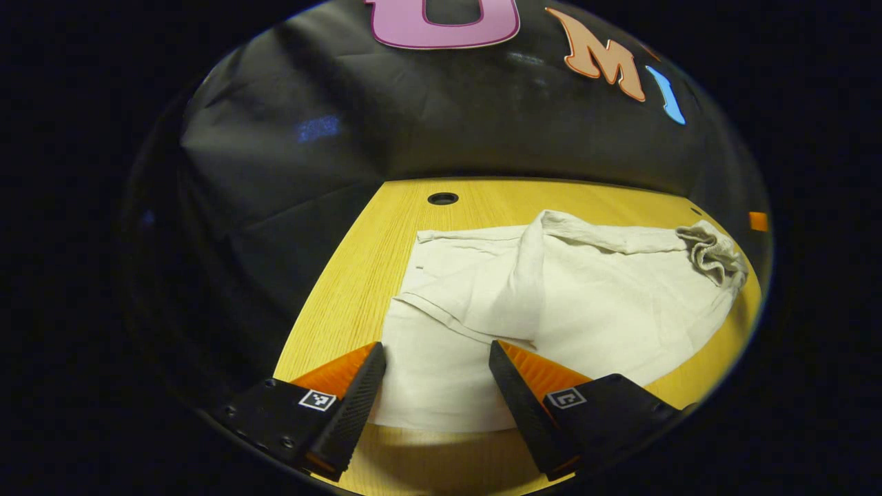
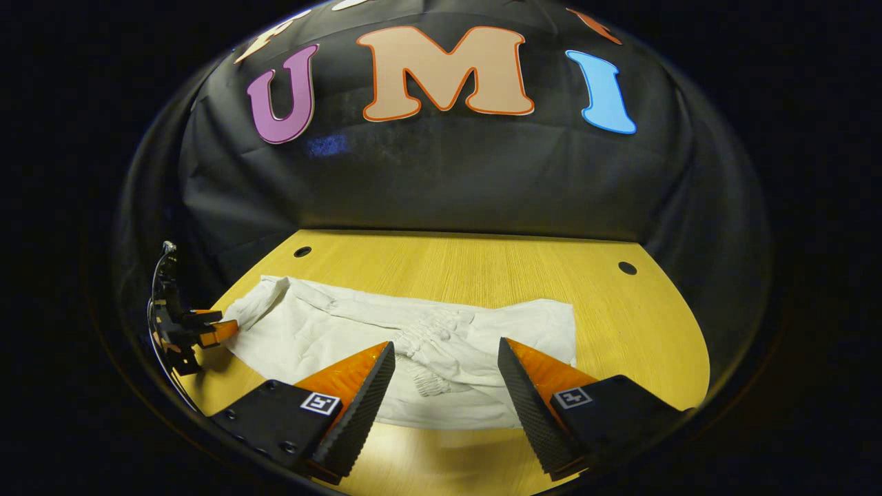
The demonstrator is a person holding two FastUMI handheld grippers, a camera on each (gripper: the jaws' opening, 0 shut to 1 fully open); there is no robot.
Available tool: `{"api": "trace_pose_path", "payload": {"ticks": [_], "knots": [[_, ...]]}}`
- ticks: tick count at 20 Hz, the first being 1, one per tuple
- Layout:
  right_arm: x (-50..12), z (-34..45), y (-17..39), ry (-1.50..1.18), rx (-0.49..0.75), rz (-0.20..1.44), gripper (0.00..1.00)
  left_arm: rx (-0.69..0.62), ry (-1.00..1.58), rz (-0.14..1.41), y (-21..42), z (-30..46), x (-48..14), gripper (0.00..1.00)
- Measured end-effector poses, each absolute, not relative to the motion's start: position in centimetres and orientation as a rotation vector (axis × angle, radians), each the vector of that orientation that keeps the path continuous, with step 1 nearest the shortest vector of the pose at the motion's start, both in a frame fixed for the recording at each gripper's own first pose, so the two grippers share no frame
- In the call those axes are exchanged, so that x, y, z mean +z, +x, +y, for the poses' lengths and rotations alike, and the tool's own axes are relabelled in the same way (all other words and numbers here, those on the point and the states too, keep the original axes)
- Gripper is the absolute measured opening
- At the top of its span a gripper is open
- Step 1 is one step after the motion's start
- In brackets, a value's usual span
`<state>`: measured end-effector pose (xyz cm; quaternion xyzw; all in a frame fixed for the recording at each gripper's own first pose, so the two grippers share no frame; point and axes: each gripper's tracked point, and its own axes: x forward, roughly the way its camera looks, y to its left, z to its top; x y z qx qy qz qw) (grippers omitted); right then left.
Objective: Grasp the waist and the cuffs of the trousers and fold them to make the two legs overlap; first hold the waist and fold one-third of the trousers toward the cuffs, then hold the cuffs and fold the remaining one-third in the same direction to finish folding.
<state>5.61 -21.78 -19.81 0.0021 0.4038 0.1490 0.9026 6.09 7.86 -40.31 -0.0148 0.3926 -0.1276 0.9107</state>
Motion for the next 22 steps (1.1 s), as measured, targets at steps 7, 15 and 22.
{"api": "trace_pose_path", "payload": {"ticks": [7,15,22], "knots": [[-20.0,-21.5,4.6,-0.001,0.318,0.859,0.96,-0.359,-0.14,0.804,5.8,4.3,-39.8,0.22],[-19.5,-23.9,4.9,0.007,0.356,0.843,0.97,-0.251,-0.549,0.819,5.3,2.1,-39.1,0.0],[-18.2,-27.7,5.3,0.058,0.363,0.814,0.96,-0.269,-0.413,0.704,6.5,1.2,-32.7,0.0]]}}
